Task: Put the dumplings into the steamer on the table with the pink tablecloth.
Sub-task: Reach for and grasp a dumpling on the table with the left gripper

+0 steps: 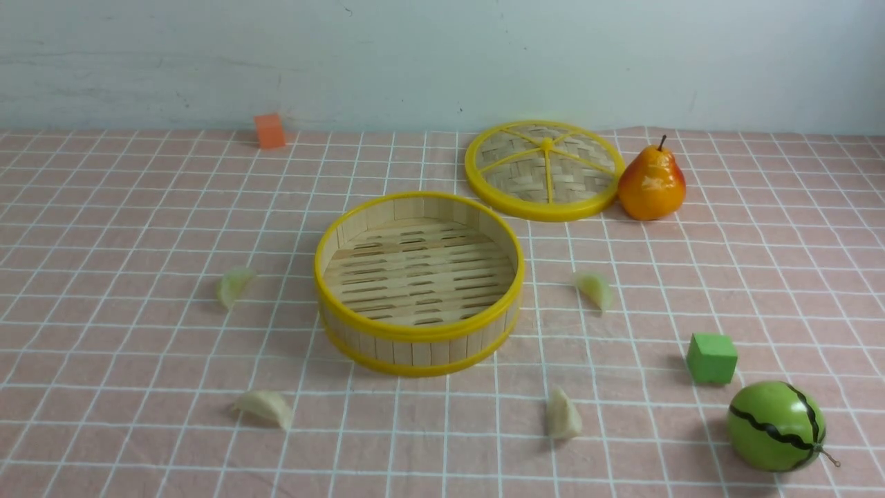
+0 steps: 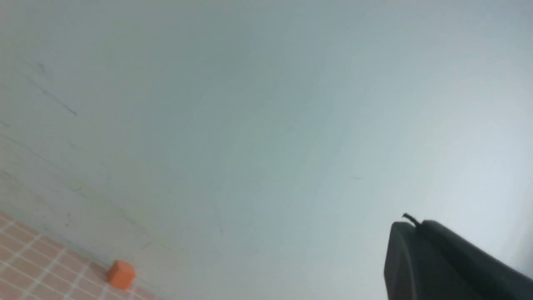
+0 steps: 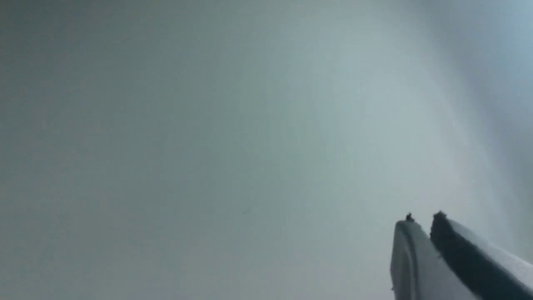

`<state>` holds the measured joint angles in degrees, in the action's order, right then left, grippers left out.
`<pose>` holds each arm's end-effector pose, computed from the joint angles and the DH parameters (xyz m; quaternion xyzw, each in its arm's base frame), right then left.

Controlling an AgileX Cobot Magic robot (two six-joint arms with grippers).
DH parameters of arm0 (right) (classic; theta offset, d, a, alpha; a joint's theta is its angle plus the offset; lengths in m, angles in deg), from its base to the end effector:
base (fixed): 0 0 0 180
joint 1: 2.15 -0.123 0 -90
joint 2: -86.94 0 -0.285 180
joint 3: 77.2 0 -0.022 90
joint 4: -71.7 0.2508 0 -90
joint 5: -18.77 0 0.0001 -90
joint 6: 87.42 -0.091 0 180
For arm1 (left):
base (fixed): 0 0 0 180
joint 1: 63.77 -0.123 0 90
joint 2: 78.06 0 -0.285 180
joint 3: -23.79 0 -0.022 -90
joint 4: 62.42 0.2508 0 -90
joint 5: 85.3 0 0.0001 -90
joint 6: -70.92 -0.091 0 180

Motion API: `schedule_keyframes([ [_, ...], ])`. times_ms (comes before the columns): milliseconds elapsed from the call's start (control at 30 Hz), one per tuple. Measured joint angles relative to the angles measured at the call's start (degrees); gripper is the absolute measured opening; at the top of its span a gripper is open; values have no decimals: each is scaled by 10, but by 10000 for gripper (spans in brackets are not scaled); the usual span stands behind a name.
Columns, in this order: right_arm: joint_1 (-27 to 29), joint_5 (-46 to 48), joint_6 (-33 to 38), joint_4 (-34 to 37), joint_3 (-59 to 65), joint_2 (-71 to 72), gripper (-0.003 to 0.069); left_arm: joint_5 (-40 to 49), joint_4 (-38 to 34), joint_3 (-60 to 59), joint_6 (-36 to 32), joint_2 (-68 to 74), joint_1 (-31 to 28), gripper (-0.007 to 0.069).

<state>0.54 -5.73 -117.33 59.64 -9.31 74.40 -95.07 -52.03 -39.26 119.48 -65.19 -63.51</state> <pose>0.0413 0.0059 0.2983 0.0509 0.4710 0.1445 0.8687 0.0434 -0.0030 0.3053 -0.1662 0.5211 -0.2844 0.7874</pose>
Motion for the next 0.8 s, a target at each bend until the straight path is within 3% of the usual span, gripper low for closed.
schedule_keyframes([
  [133,0,118,-10,-98,-84,-85,-7,88,92,86,6,120,0,-14],
  [233,0,196,-12,-154,-114,-158,-7,115,110,107,7,210,0,-14],
  [367,0,287,-28,-172,-121,-259,-4,174,105,139,8,333,3,-14],
  [567,-54,450,-2,-116,-160,-391,-3,345,65,250,-67,492,58,-14],
  [667,-122,547,114,-54,-221,-487,-3,415,-7,326,-176,598,82,-14],
  [800,-159,602,210,21,-280,-572,-3,430,-64,405,-231,685,71,-14],
])
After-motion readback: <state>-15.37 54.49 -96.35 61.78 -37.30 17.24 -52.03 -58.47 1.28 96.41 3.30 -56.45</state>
